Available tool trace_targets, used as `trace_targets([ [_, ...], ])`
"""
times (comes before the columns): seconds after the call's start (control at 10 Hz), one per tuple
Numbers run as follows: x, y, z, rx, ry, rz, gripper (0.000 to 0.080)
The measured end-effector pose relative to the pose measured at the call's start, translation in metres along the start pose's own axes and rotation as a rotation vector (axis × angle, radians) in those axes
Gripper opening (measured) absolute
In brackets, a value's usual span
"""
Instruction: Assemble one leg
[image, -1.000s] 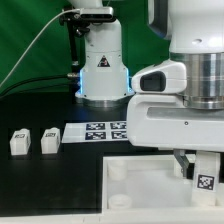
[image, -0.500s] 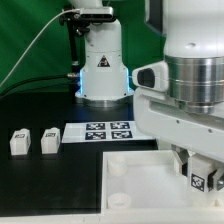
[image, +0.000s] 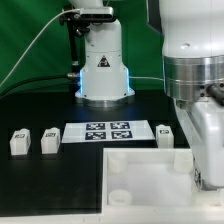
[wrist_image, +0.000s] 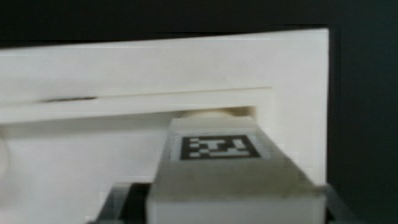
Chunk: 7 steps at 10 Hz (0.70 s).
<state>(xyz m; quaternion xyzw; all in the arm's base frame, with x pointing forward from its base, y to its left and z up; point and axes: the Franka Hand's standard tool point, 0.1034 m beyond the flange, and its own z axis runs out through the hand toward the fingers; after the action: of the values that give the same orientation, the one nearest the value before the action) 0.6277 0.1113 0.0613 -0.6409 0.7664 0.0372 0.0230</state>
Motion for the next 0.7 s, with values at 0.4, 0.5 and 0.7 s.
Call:
trace_targets([
  [0.4, 0.0013, 0.0003, -0.0001, -0.001, -0.003, 0.171, 0.0295],
  [0.5, 0.0015, 0.0012, 0.0018, -0.004, -0.002, 0.164, 0.0376],
  [0.7, 0.0012, 0.0017, 0.0013, -0.004, -0.003, 0.153, 0.0555],
])
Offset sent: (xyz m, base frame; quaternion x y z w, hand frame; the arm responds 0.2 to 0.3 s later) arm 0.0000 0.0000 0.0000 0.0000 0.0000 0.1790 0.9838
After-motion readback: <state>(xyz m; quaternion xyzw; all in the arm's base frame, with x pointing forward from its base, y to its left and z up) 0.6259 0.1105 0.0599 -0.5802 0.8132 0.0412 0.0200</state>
